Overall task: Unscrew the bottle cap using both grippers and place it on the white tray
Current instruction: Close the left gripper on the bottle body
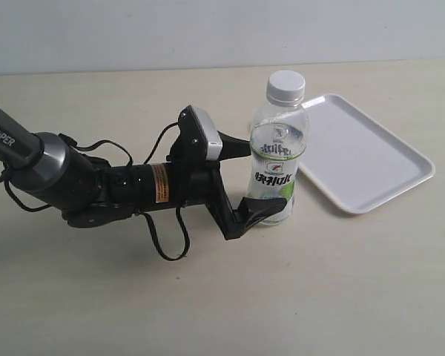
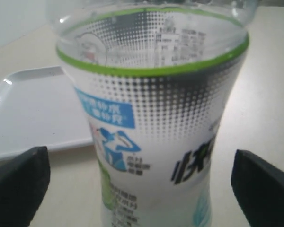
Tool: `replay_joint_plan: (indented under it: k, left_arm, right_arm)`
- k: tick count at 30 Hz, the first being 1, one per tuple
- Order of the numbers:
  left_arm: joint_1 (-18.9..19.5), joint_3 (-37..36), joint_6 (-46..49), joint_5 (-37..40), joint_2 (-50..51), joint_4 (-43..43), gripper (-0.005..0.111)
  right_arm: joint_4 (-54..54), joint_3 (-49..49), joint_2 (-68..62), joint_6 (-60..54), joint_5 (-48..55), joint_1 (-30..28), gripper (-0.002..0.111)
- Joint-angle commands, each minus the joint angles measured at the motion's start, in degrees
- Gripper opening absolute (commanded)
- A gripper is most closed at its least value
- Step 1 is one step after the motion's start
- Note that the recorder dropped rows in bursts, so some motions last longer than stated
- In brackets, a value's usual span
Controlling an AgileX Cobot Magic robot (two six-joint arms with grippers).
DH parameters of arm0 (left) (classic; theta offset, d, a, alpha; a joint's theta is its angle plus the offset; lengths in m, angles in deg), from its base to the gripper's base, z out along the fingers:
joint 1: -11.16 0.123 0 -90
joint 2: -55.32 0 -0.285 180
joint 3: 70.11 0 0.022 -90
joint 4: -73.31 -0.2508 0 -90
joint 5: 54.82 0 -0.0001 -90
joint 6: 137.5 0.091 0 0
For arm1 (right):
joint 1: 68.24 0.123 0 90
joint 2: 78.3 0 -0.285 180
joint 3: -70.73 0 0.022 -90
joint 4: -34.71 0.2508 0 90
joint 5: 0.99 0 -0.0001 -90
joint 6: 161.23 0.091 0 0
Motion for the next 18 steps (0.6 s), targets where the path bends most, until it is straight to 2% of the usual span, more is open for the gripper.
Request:
replay_joint_plan:
  k: [1,18]
  left_arm:
    - [-0.47,0.36,0.15,0.18,-0.13,1.49,0.1]
    - [-1.65,4.93,-1.63,1.48,4.5,1.45,0.1]
  right_arm:
    - [-0.23,0.24,0.31,-0.02,-0.07,-0.43,0.0]
    - [-0.34,0.24,0.31,-0.02,-0.07,-0.43,0.0]
